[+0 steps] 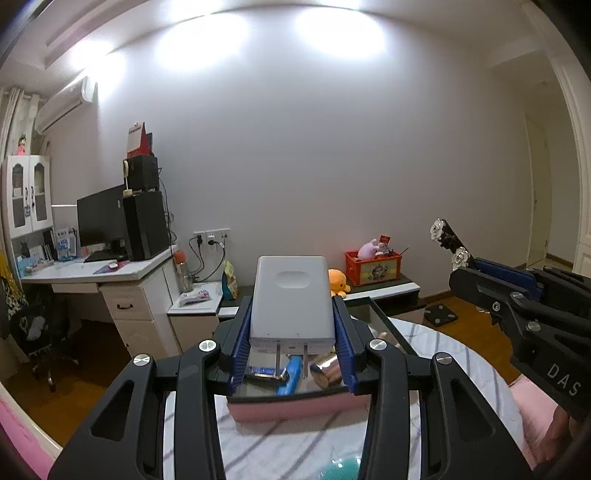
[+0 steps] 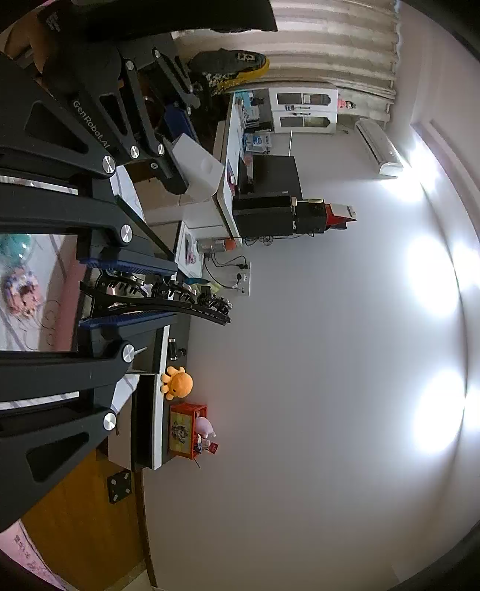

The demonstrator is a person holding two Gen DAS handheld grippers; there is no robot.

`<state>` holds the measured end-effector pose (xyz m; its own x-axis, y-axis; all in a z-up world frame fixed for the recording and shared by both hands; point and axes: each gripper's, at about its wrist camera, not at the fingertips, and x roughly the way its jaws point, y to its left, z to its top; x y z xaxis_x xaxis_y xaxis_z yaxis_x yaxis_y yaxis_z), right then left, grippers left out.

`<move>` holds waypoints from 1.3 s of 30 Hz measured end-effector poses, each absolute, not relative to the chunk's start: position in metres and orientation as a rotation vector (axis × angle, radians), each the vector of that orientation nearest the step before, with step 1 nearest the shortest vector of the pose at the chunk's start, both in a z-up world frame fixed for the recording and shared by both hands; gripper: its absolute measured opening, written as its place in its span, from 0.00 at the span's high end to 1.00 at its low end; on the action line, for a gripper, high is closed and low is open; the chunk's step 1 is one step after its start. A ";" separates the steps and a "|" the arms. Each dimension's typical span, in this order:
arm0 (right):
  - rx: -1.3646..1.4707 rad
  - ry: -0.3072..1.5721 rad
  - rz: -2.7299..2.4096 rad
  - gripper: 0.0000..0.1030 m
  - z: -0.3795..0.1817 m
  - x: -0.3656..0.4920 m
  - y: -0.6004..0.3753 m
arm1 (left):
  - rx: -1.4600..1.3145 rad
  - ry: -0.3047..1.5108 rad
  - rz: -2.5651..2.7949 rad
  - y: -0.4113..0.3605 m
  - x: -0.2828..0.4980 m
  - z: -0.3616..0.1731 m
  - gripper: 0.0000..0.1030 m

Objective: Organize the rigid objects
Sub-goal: 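Carry the black hair clip and white charger into the pink box and release both, then withdraw both grippers from the pink box back over the bed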

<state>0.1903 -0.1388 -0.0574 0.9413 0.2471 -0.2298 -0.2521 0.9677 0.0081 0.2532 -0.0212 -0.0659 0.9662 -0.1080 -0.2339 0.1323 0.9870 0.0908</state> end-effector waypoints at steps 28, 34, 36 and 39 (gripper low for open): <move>-0.102 0.695 0.291 0.81 -0.165 0.394 -0.117 | 0.208 0.682 -0.121 -0.017 0.476 -0.181 0.60; -0.071 0.713 0.295 0.80 -0.170 0.398 -0.124 | 0.193 0.664 -0.117 -0.013 0.474 -0.175 0.51; -0.063 0.712 0.300 0.80 -0.167 0.396 -0.125 | 0.194 0.645 -0.106 -0.012 0.468 -0.168 0.40; -0.051 0.679 0.298 0.55 -0.155 0.383 -0.126 | 0.191 0.611 -0.102 -0.009 0.454 -0.156 0.24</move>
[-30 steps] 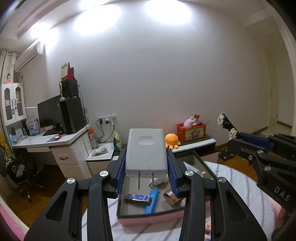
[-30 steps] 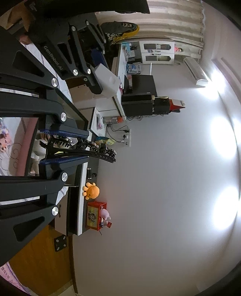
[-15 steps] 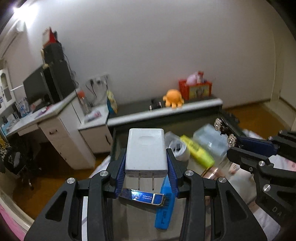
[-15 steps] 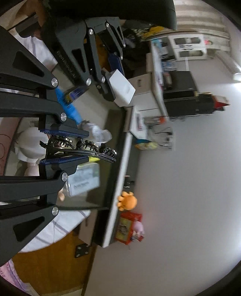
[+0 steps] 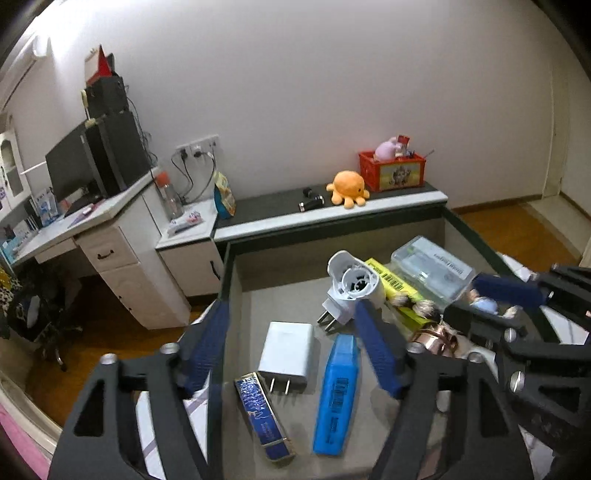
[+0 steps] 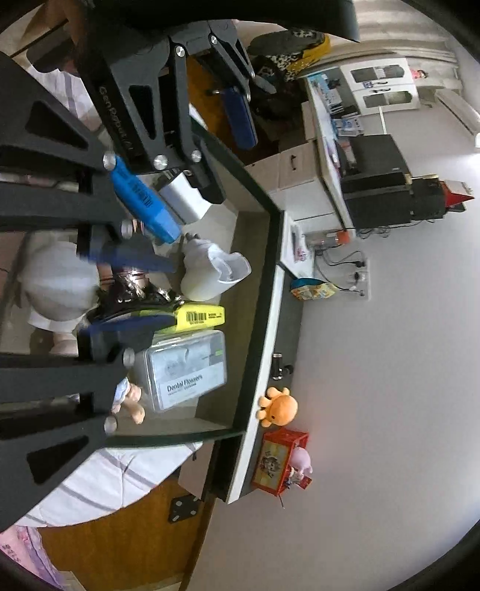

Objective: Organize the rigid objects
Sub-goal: 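Withdraw both grippers from the pink box back over the bed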

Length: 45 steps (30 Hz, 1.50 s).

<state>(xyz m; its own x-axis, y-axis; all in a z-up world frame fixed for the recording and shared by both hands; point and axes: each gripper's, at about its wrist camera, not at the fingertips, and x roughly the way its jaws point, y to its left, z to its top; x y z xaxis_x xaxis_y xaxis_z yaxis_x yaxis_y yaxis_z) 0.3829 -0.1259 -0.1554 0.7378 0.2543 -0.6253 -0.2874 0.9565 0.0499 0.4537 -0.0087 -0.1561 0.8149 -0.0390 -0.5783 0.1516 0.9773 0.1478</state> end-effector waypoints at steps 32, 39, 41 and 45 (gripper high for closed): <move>-0.022 0.181 0.172 0.00 -0.075 0.084 -0.145 | 0.145 0.174 -0.071 -0.008 0.140 -0.084 0.00; -0.017 0.194 0.162 0.00 -0.080 0.066 -0.146 | 0.142 0.187 -0.083 -0.006 0.127 -0.087 0.00; -0.022 0.194 0.158 0.00 -0.080 0.063 -0.145 | 0.139 0.190 -0.082 -0.004 0.124 -0.088 0.00; -0.020 0.199 0.160 0.00 -0.082 0.063 -0.145 | 0.130 0.208 -0.064 0.004 0.126 -0.092 0.00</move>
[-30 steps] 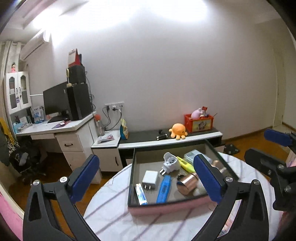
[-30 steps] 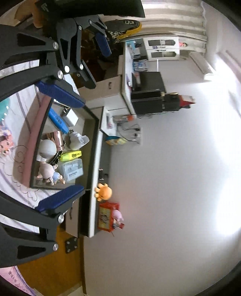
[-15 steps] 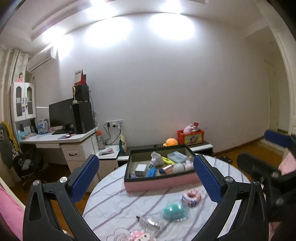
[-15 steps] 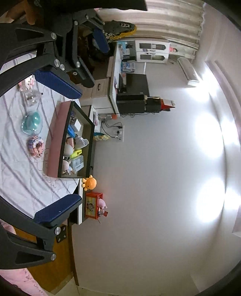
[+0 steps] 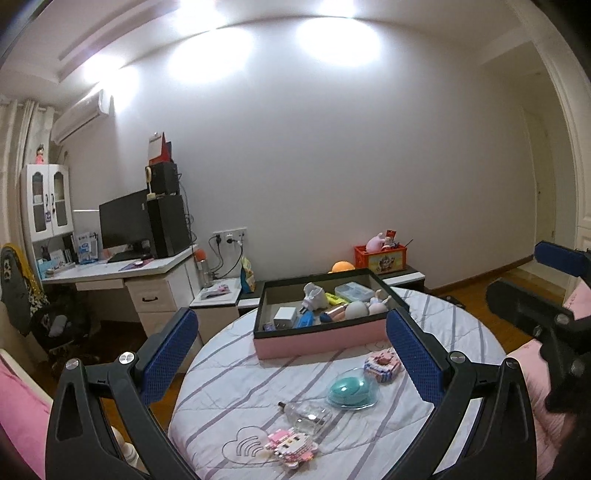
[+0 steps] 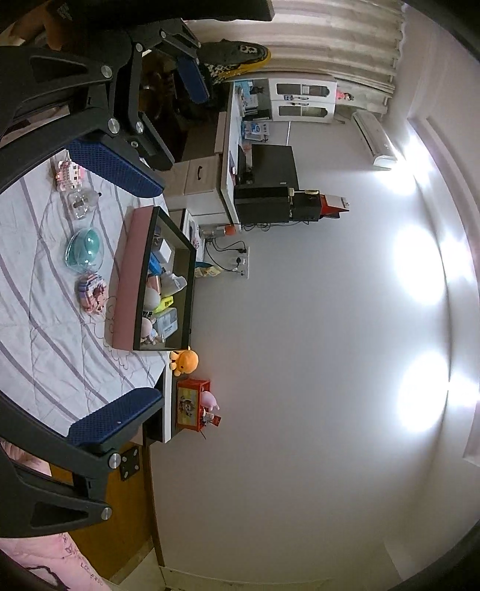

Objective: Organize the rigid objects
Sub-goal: 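Withdraw both grippers from the pink box back over the bed, then grasp the pink block figure with the left gripper while the right gripper grasps the teal face brush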

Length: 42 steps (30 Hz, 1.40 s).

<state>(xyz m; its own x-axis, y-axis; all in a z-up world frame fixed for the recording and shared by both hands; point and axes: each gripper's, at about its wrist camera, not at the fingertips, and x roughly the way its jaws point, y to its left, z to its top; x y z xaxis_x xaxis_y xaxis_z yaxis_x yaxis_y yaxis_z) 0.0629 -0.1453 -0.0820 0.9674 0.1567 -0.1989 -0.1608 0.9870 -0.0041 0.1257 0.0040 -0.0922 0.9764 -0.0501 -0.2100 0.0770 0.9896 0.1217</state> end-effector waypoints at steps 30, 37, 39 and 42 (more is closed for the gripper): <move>0.007 0.558 0.132 0.00 -0.181 0.149 -0.147 | 0.090 0.745 -0.159 0.037 0.209 -0.249 0.27; 0.002 0.615 0.127 0.00 -0.194 0.166 -0.141 | 0.060 0.730 -0.208 0.038 0.210 -0.241 0.41; -0.002 0.642 0.121 0.00 -0.198 0.174 -0.137 | 0.058 0.709 -0.207 0.040 0.210 -0.234 0.41; 0.002 0.675 0.128 0.00 -0.204 0.184 -0.131 | 0.040 0.681 -0.212 0.044 0.209 -0.222 0.41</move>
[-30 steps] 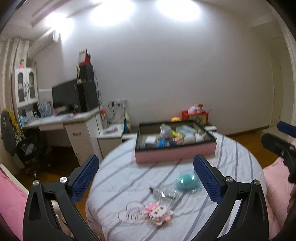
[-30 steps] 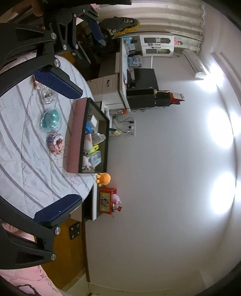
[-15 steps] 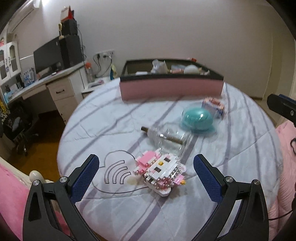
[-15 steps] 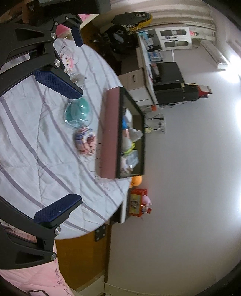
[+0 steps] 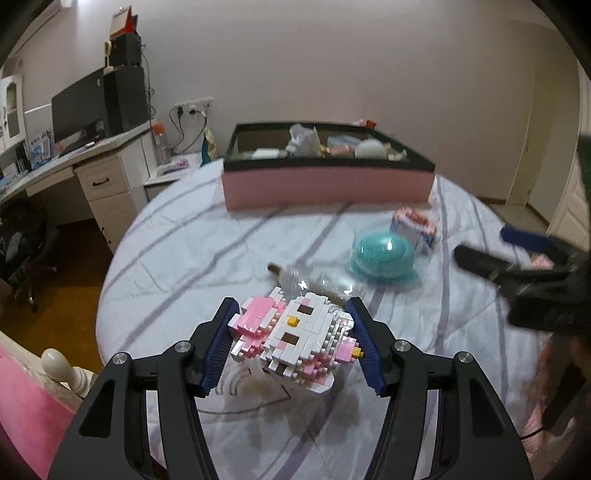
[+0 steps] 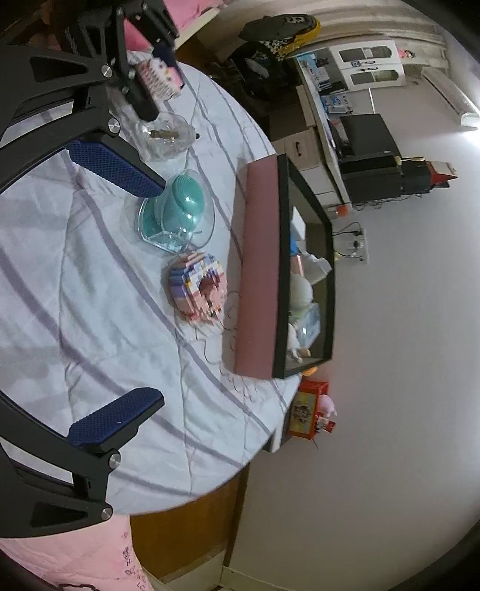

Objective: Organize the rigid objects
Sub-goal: 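Grasp the pink block figure with the left gripper while the right gripper grasps the teal face brush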

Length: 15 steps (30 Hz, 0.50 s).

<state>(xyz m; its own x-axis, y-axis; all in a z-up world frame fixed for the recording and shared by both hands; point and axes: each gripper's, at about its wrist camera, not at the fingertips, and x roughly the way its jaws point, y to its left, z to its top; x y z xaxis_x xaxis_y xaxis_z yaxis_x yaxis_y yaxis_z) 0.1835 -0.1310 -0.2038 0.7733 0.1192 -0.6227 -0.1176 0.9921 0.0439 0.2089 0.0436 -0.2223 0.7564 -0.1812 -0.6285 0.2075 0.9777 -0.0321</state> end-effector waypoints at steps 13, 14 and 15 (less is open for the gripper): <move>-0.029 0.813 0.205 0.00 -0.223 0.219 -0.091 | 0.048 0.665 -0.199 0.056 0.218 -0.211 0.41; -0.023 0.824 0.217 0.00 -0.226 0.222 -0.088 | 0.047 0.668 -0.192 0.058 0.219 -0.212 0.41; -0.019 0.837 0.221 0.03 -0.227 0.224 -0.085 | 0.045 0.668 -0.188 0.061 0.219 -0.214 0.41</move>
<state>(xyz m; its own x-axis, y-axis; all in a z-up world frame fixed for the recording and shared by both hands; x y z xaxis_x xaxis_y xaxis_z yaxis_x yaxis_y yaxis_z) 0.2245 -0.0848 -0.2274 0.6483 0.1867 -0.7381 -0.2017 0.9769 0.0700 0.2194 0.0606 -0.2135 0.7687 -0.1587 -0.6196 0.1878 0.9820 -0.0185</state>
